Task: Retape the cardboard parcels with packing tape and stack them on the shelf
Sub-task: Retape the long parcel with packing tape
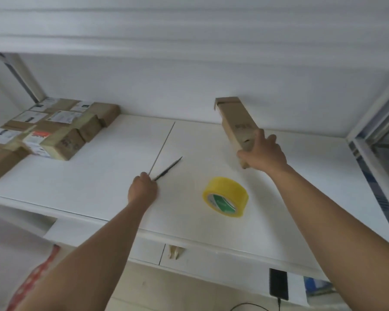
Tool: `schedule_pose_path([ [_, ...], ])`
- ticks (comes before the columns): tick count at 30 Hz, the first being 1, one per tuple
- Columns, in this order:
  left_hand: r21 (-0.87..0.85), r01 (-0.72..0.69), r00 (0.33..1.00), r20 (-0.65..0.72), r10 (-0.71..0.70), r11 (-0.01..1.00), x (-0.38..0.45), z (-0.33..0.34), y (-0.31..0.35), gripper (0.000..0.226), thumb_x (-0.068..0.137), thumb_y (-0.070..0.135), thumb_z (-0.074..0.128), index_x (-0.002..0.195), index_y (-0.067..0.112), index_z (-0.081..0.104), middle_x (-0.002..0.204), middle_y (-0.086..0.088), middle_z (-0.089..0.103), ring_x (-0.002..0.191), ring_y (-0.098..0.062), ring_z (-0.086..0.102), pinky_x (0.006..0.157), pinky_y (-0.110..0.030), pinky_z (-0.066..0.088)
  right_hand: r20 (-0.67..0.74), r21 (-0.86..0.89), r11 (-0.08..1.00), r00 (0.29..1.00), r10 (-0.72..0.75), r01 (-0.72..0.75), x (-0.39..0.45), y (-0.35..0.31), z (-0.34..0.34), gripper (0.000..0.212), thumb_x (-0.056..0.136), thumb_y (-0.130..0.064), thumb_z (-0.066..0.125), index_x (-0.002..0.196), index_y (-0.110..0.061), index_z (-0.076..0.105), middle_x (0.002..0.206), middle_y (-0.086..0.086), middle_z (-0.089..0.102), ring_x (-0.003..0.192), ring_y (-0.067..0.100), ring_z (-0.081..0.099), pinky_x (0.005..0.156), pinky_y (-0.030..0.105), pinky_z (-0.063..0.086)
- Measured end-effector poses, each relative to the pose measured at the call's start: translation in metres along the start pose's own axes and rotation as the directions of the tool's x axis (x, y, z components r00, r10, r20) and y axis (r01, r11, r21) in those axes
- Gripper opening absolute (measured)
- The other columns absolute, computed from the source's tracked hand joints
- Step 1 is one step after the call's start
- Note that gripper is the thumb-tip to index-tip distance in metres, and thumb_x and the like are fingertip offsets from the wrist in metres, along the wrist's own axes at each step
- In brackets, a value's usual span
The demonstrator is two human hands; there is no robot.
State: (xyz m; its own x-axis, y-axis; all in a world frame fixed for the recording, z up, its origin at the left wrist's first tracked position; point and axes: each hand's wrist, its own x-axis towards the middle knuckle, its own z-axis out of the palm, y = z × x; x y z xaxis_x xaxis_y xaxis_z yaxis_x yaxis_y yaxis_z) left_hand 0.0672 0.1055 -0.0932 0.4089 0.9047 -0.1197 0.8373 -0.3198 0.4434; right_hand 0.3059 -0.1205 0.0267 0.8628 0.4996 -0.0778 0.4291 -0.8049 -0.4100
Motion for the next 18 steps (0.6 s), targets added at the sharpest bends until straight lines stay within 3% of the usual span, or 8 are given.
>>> schedule_pose_path([
  [5,-0.053,0.055,0.998,0.011,-0.054,0.997,0.007,-0.005,-0.01,0.027,0.095,0.022,0.05,0.11,0.001,0.059,0.116,-0.022,0.062,0.108,-0.04,0.059,0.09,-0.041,0.048,-0.054,0.099,0.984,0.989,-0.141,0.146,-0.039,-0.057,-0.007,0.082,0.075,-0.052,0.067,0.141,-0.023,0.026,0.125,0.01,0.037,0.11,0.037,0.051,0.081,0.04,0.048],
  [10,-0.123,0.062,0.997,-0.035,-0.066,0.99,0.008,-0.015,-0.033,0.025,0.098,0.022,0.049,0.108,0.002,0.058,0.111,-0.017,0.063,0.103,-0.038,0.06,0.084,-0.041,0.049,-0.038,0.167,0.958,0.973,-0.23,0.233,-0.083,-0.118,0.028,0.083,0.077,-0.057,0.065,0.143,-0.025,0.026,0.124,0.007,0.038,0.109,0.034,0.053,0.077,0.036,0.04],
  [14,-0.191,0.025,0.992,-0.116,-0.047,0.981,0.012,-0.03,-0.061,0.02,0.101,0.023,0.048,0.1,0.005,0.056,0.107,-0.017,0.062,0.101,-0.036,0.057,0.083,-0.042,0.048,0.063,0.201,0.957,0.973,-0.224,0.208,-0.113,-0.149,0.085,0.078,0.078,-0.059,0.062,0.138,-0.025,0.027,0.112,0.003,0.031,0.109,0.036,0.05,0.079,0.04,0.044],
  [18,-0.173,0.067,0.988,-0.123,-0.089,0.983,0.016,-0.043,-0.091,0.024,0.101,0.025,0.049,0.104,0.003,0.058,0.109,-0.017,0.063,0.106,-0.037,0.056,0.089,-0.046,0.048,0.186,0.072,0.981,0.964,-0.188,0.177,-0.13,-0.163,0.132,0.078,0.076,-0.06,0.061,0.136,-0.022,0.027,0.118,0.006,0.031,0.11,0.031,0.041,0.075,0.039,0.042],
])
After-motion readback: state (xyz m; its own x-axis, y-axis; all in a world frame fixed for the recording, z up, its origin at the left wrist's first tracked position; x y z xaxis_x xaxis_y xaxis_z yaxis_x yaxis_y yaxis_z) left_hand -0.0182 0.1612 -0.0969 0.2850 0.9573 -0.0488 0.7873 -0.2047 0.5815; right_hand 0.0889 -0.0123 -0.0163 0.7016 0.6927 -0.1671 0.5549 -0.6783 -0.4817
